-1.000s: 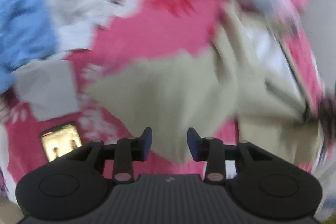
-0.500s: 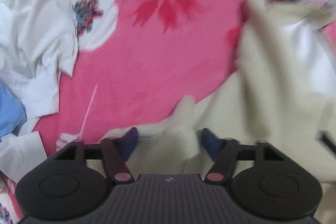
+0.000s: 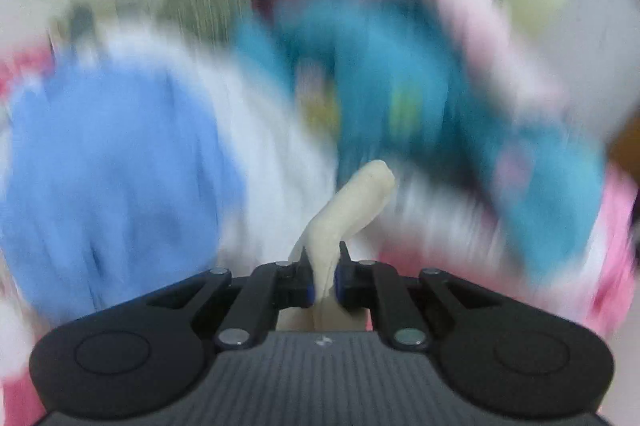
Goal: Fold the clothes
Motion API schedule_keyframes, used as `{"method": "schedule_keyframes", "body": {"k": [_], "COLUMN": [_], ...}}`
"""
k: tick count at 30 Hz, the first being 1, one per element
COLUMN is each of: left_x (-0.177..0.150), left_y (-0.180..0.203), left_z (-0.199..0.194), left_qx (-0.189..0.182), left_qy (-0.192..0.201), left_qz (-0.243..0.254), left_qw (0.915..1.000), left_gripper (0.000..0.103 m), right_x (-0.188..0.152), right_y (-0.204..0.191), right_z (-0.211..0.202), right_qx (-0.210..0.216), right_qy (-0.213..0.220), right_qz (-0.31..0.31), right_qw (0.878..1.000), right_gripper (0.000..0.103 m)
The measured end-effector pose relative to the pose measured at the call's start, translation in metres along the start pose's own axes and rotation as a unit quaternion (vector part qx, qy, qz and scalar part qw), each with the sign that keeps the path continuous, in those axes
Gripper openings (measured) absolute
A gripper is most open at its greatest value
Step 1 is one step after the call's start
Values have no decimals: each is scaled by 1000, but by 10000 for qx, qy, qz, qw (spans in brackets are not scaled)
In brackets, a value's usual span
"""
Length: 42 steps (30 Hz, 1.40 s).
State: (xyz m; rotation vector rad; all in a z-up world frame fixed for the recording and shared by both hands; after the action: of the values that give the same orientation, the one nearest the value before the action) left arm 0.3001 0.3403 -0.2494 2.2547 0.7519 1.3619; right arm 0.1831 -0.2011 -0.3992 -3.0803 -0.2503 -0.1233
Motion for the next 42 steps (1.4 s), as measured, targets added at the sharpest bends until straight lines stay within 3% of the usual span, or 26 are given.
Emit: {"method": "schedule_keyframes", "body": {"k": [3, 7, 8, 9, 10, 12, 16, 18, 19, 22, 27, 31, 35, 39, 42], "left_x": [40, 17, 5, -7, -19, -26, -17, -2, 1, 13, 16, -4, -42, -104, -169], "left_y": [-11, -69, -87, -104, -122, -125, -114, -115, -114, -107, -70, -35, -7, 14, 26], "left_z": [-33, 5, 12, 20, 27, 24, -2, -11, -15, -28, -54, -75, -99, -117, -122], "left_qx": [259, 1117, 1275, 1431, 1585, 1541, 1630, 1609, 1594, 1556, 1121, 672, 389, 335, 330], "left_qy": [995, 471, 240, 7, -227, -289, 102, 297, 330, 429, 410, 45, -476, -1121, -1762], "left_qz": [64, 138, -108, -356, -604, -752, -572, -630, -667, -661, -445, -244, -206, -3, 189], "left_qw": [9947, 9925, 9915, 9891, 9852, 9848, 9849, 9845, 9844, 9847, 9918, 9974, 9979, 9931, 9836], "left_gripper": [10, 16, 18, 27, 30, 33, 61, 67, 69, 70, 71, 73, 75, 75, 74], "right_x": [3, 2, 2, 3, 3, 2, 3, 3, 4, 4, 8, 2, -7, -12, -16], "right_y": [-20, -55, -63, -69, -74, -77, -78, -76, -73, -64, -47, -34, -29, -18, -4], "right_z": [-6, 4, 10, 17, 23, 28, 25, 22, 19, 13, 1, -5, -5, -15, -26], "right_qx": [363, 691, 737, 801, 863, 969, 1088, 1042, 1032, 1166, 1586, 1958, 2223, 2270, 2229], "right_qy": [8, -108, -174, -236, -308, -492, -553, -509, -460, -319, -38, -10, -187, -221, -141], "right_qz": [28, -38, -35, 22, 85, 271, 490, 522, 564, 814, 1356, 1607, 1626, 1370, 1127], "right_qw": [9993, 9975, 9971, 9965, 9958, 9937, 9913, 9919, 9920, 9893, 9780, 9674, 9612, 9639, 9682], "right_gripper": [6, 9, 10, 11, 12, 18, 32, 47, 49, 53, 56, 59, 61, 61, 61]}}
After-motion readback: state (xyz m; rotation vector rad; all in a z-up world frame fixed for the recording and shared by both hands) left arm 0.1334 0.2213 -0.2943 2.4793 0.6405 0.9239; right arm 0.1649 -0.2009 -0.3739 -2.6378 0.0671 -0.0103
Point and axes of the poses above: each gripper's, at about its wrist camera, not at the fingertips, and z roughly the way its jaws point, y to its right, x to its top, the point moved 9 cm from there along z, roughly the way its jaws point, and after that the axes turned 15 degrees about -x, right-handed, at the moved point
